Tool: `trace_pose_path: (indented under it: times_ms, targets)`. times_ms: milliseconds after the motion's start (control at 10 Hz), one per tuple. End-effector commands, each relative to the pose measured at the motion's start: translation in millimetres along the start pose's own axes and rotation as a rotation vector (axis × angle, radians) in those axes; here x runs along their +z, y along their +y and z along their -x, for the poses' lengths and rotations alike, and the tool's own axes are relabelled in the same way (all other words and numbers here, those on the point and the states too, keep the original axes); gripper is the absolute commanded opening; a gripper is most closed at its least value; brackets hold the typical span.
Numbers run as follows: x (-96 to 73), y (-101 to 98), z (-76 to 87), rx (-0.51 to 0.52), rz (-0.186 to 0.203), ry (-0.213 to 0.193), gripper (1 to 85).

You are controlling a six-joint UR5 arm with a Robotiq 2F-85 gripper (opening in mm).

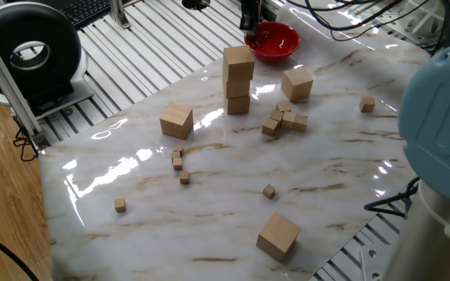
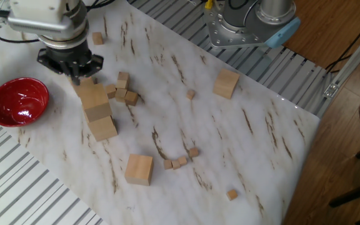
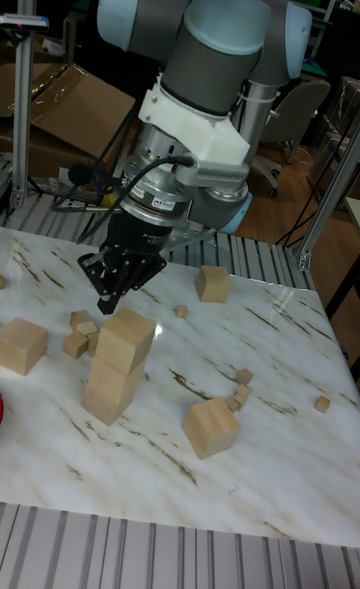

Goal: Stack the blocks in a vertical line of five

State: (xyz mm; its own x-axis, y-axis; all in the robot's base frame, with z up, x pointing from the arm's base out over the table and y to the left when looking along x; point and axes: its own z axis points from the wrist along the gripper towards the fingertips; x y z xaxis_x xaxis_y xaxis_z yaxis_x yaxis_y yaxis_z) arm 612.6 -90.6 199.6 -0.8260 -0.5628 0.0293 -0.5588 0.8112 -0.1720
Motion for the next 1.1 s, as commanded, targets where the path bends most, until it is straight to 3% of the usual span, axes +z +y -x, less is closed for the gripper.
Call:
trace_pose_path:
  times_ms: [0, 100, 300, 400, 700, 1000]
  targets:
    - [-6.6, -0.6, 47.5, 0.101, 0.007, -0.183, 1.0]
    - [-8.1, -10.2, 53.8, 0.115, -0.028, -0.21, 1.0]
    - [-9.1, -15.2, 57.6, 0.156, -0.042, -0.227, 1.0]
    - [-8.2, -16.6, 52.9, 0.141, -0.05, -0.208, 1.0]
    - [-4.9, -5.0, 36.9, 0.127, -0.01, -0.143, 1.0]
    - [-4.0, 0.6, 30.2, 0.116, 0.009, -0.115, 1.0]
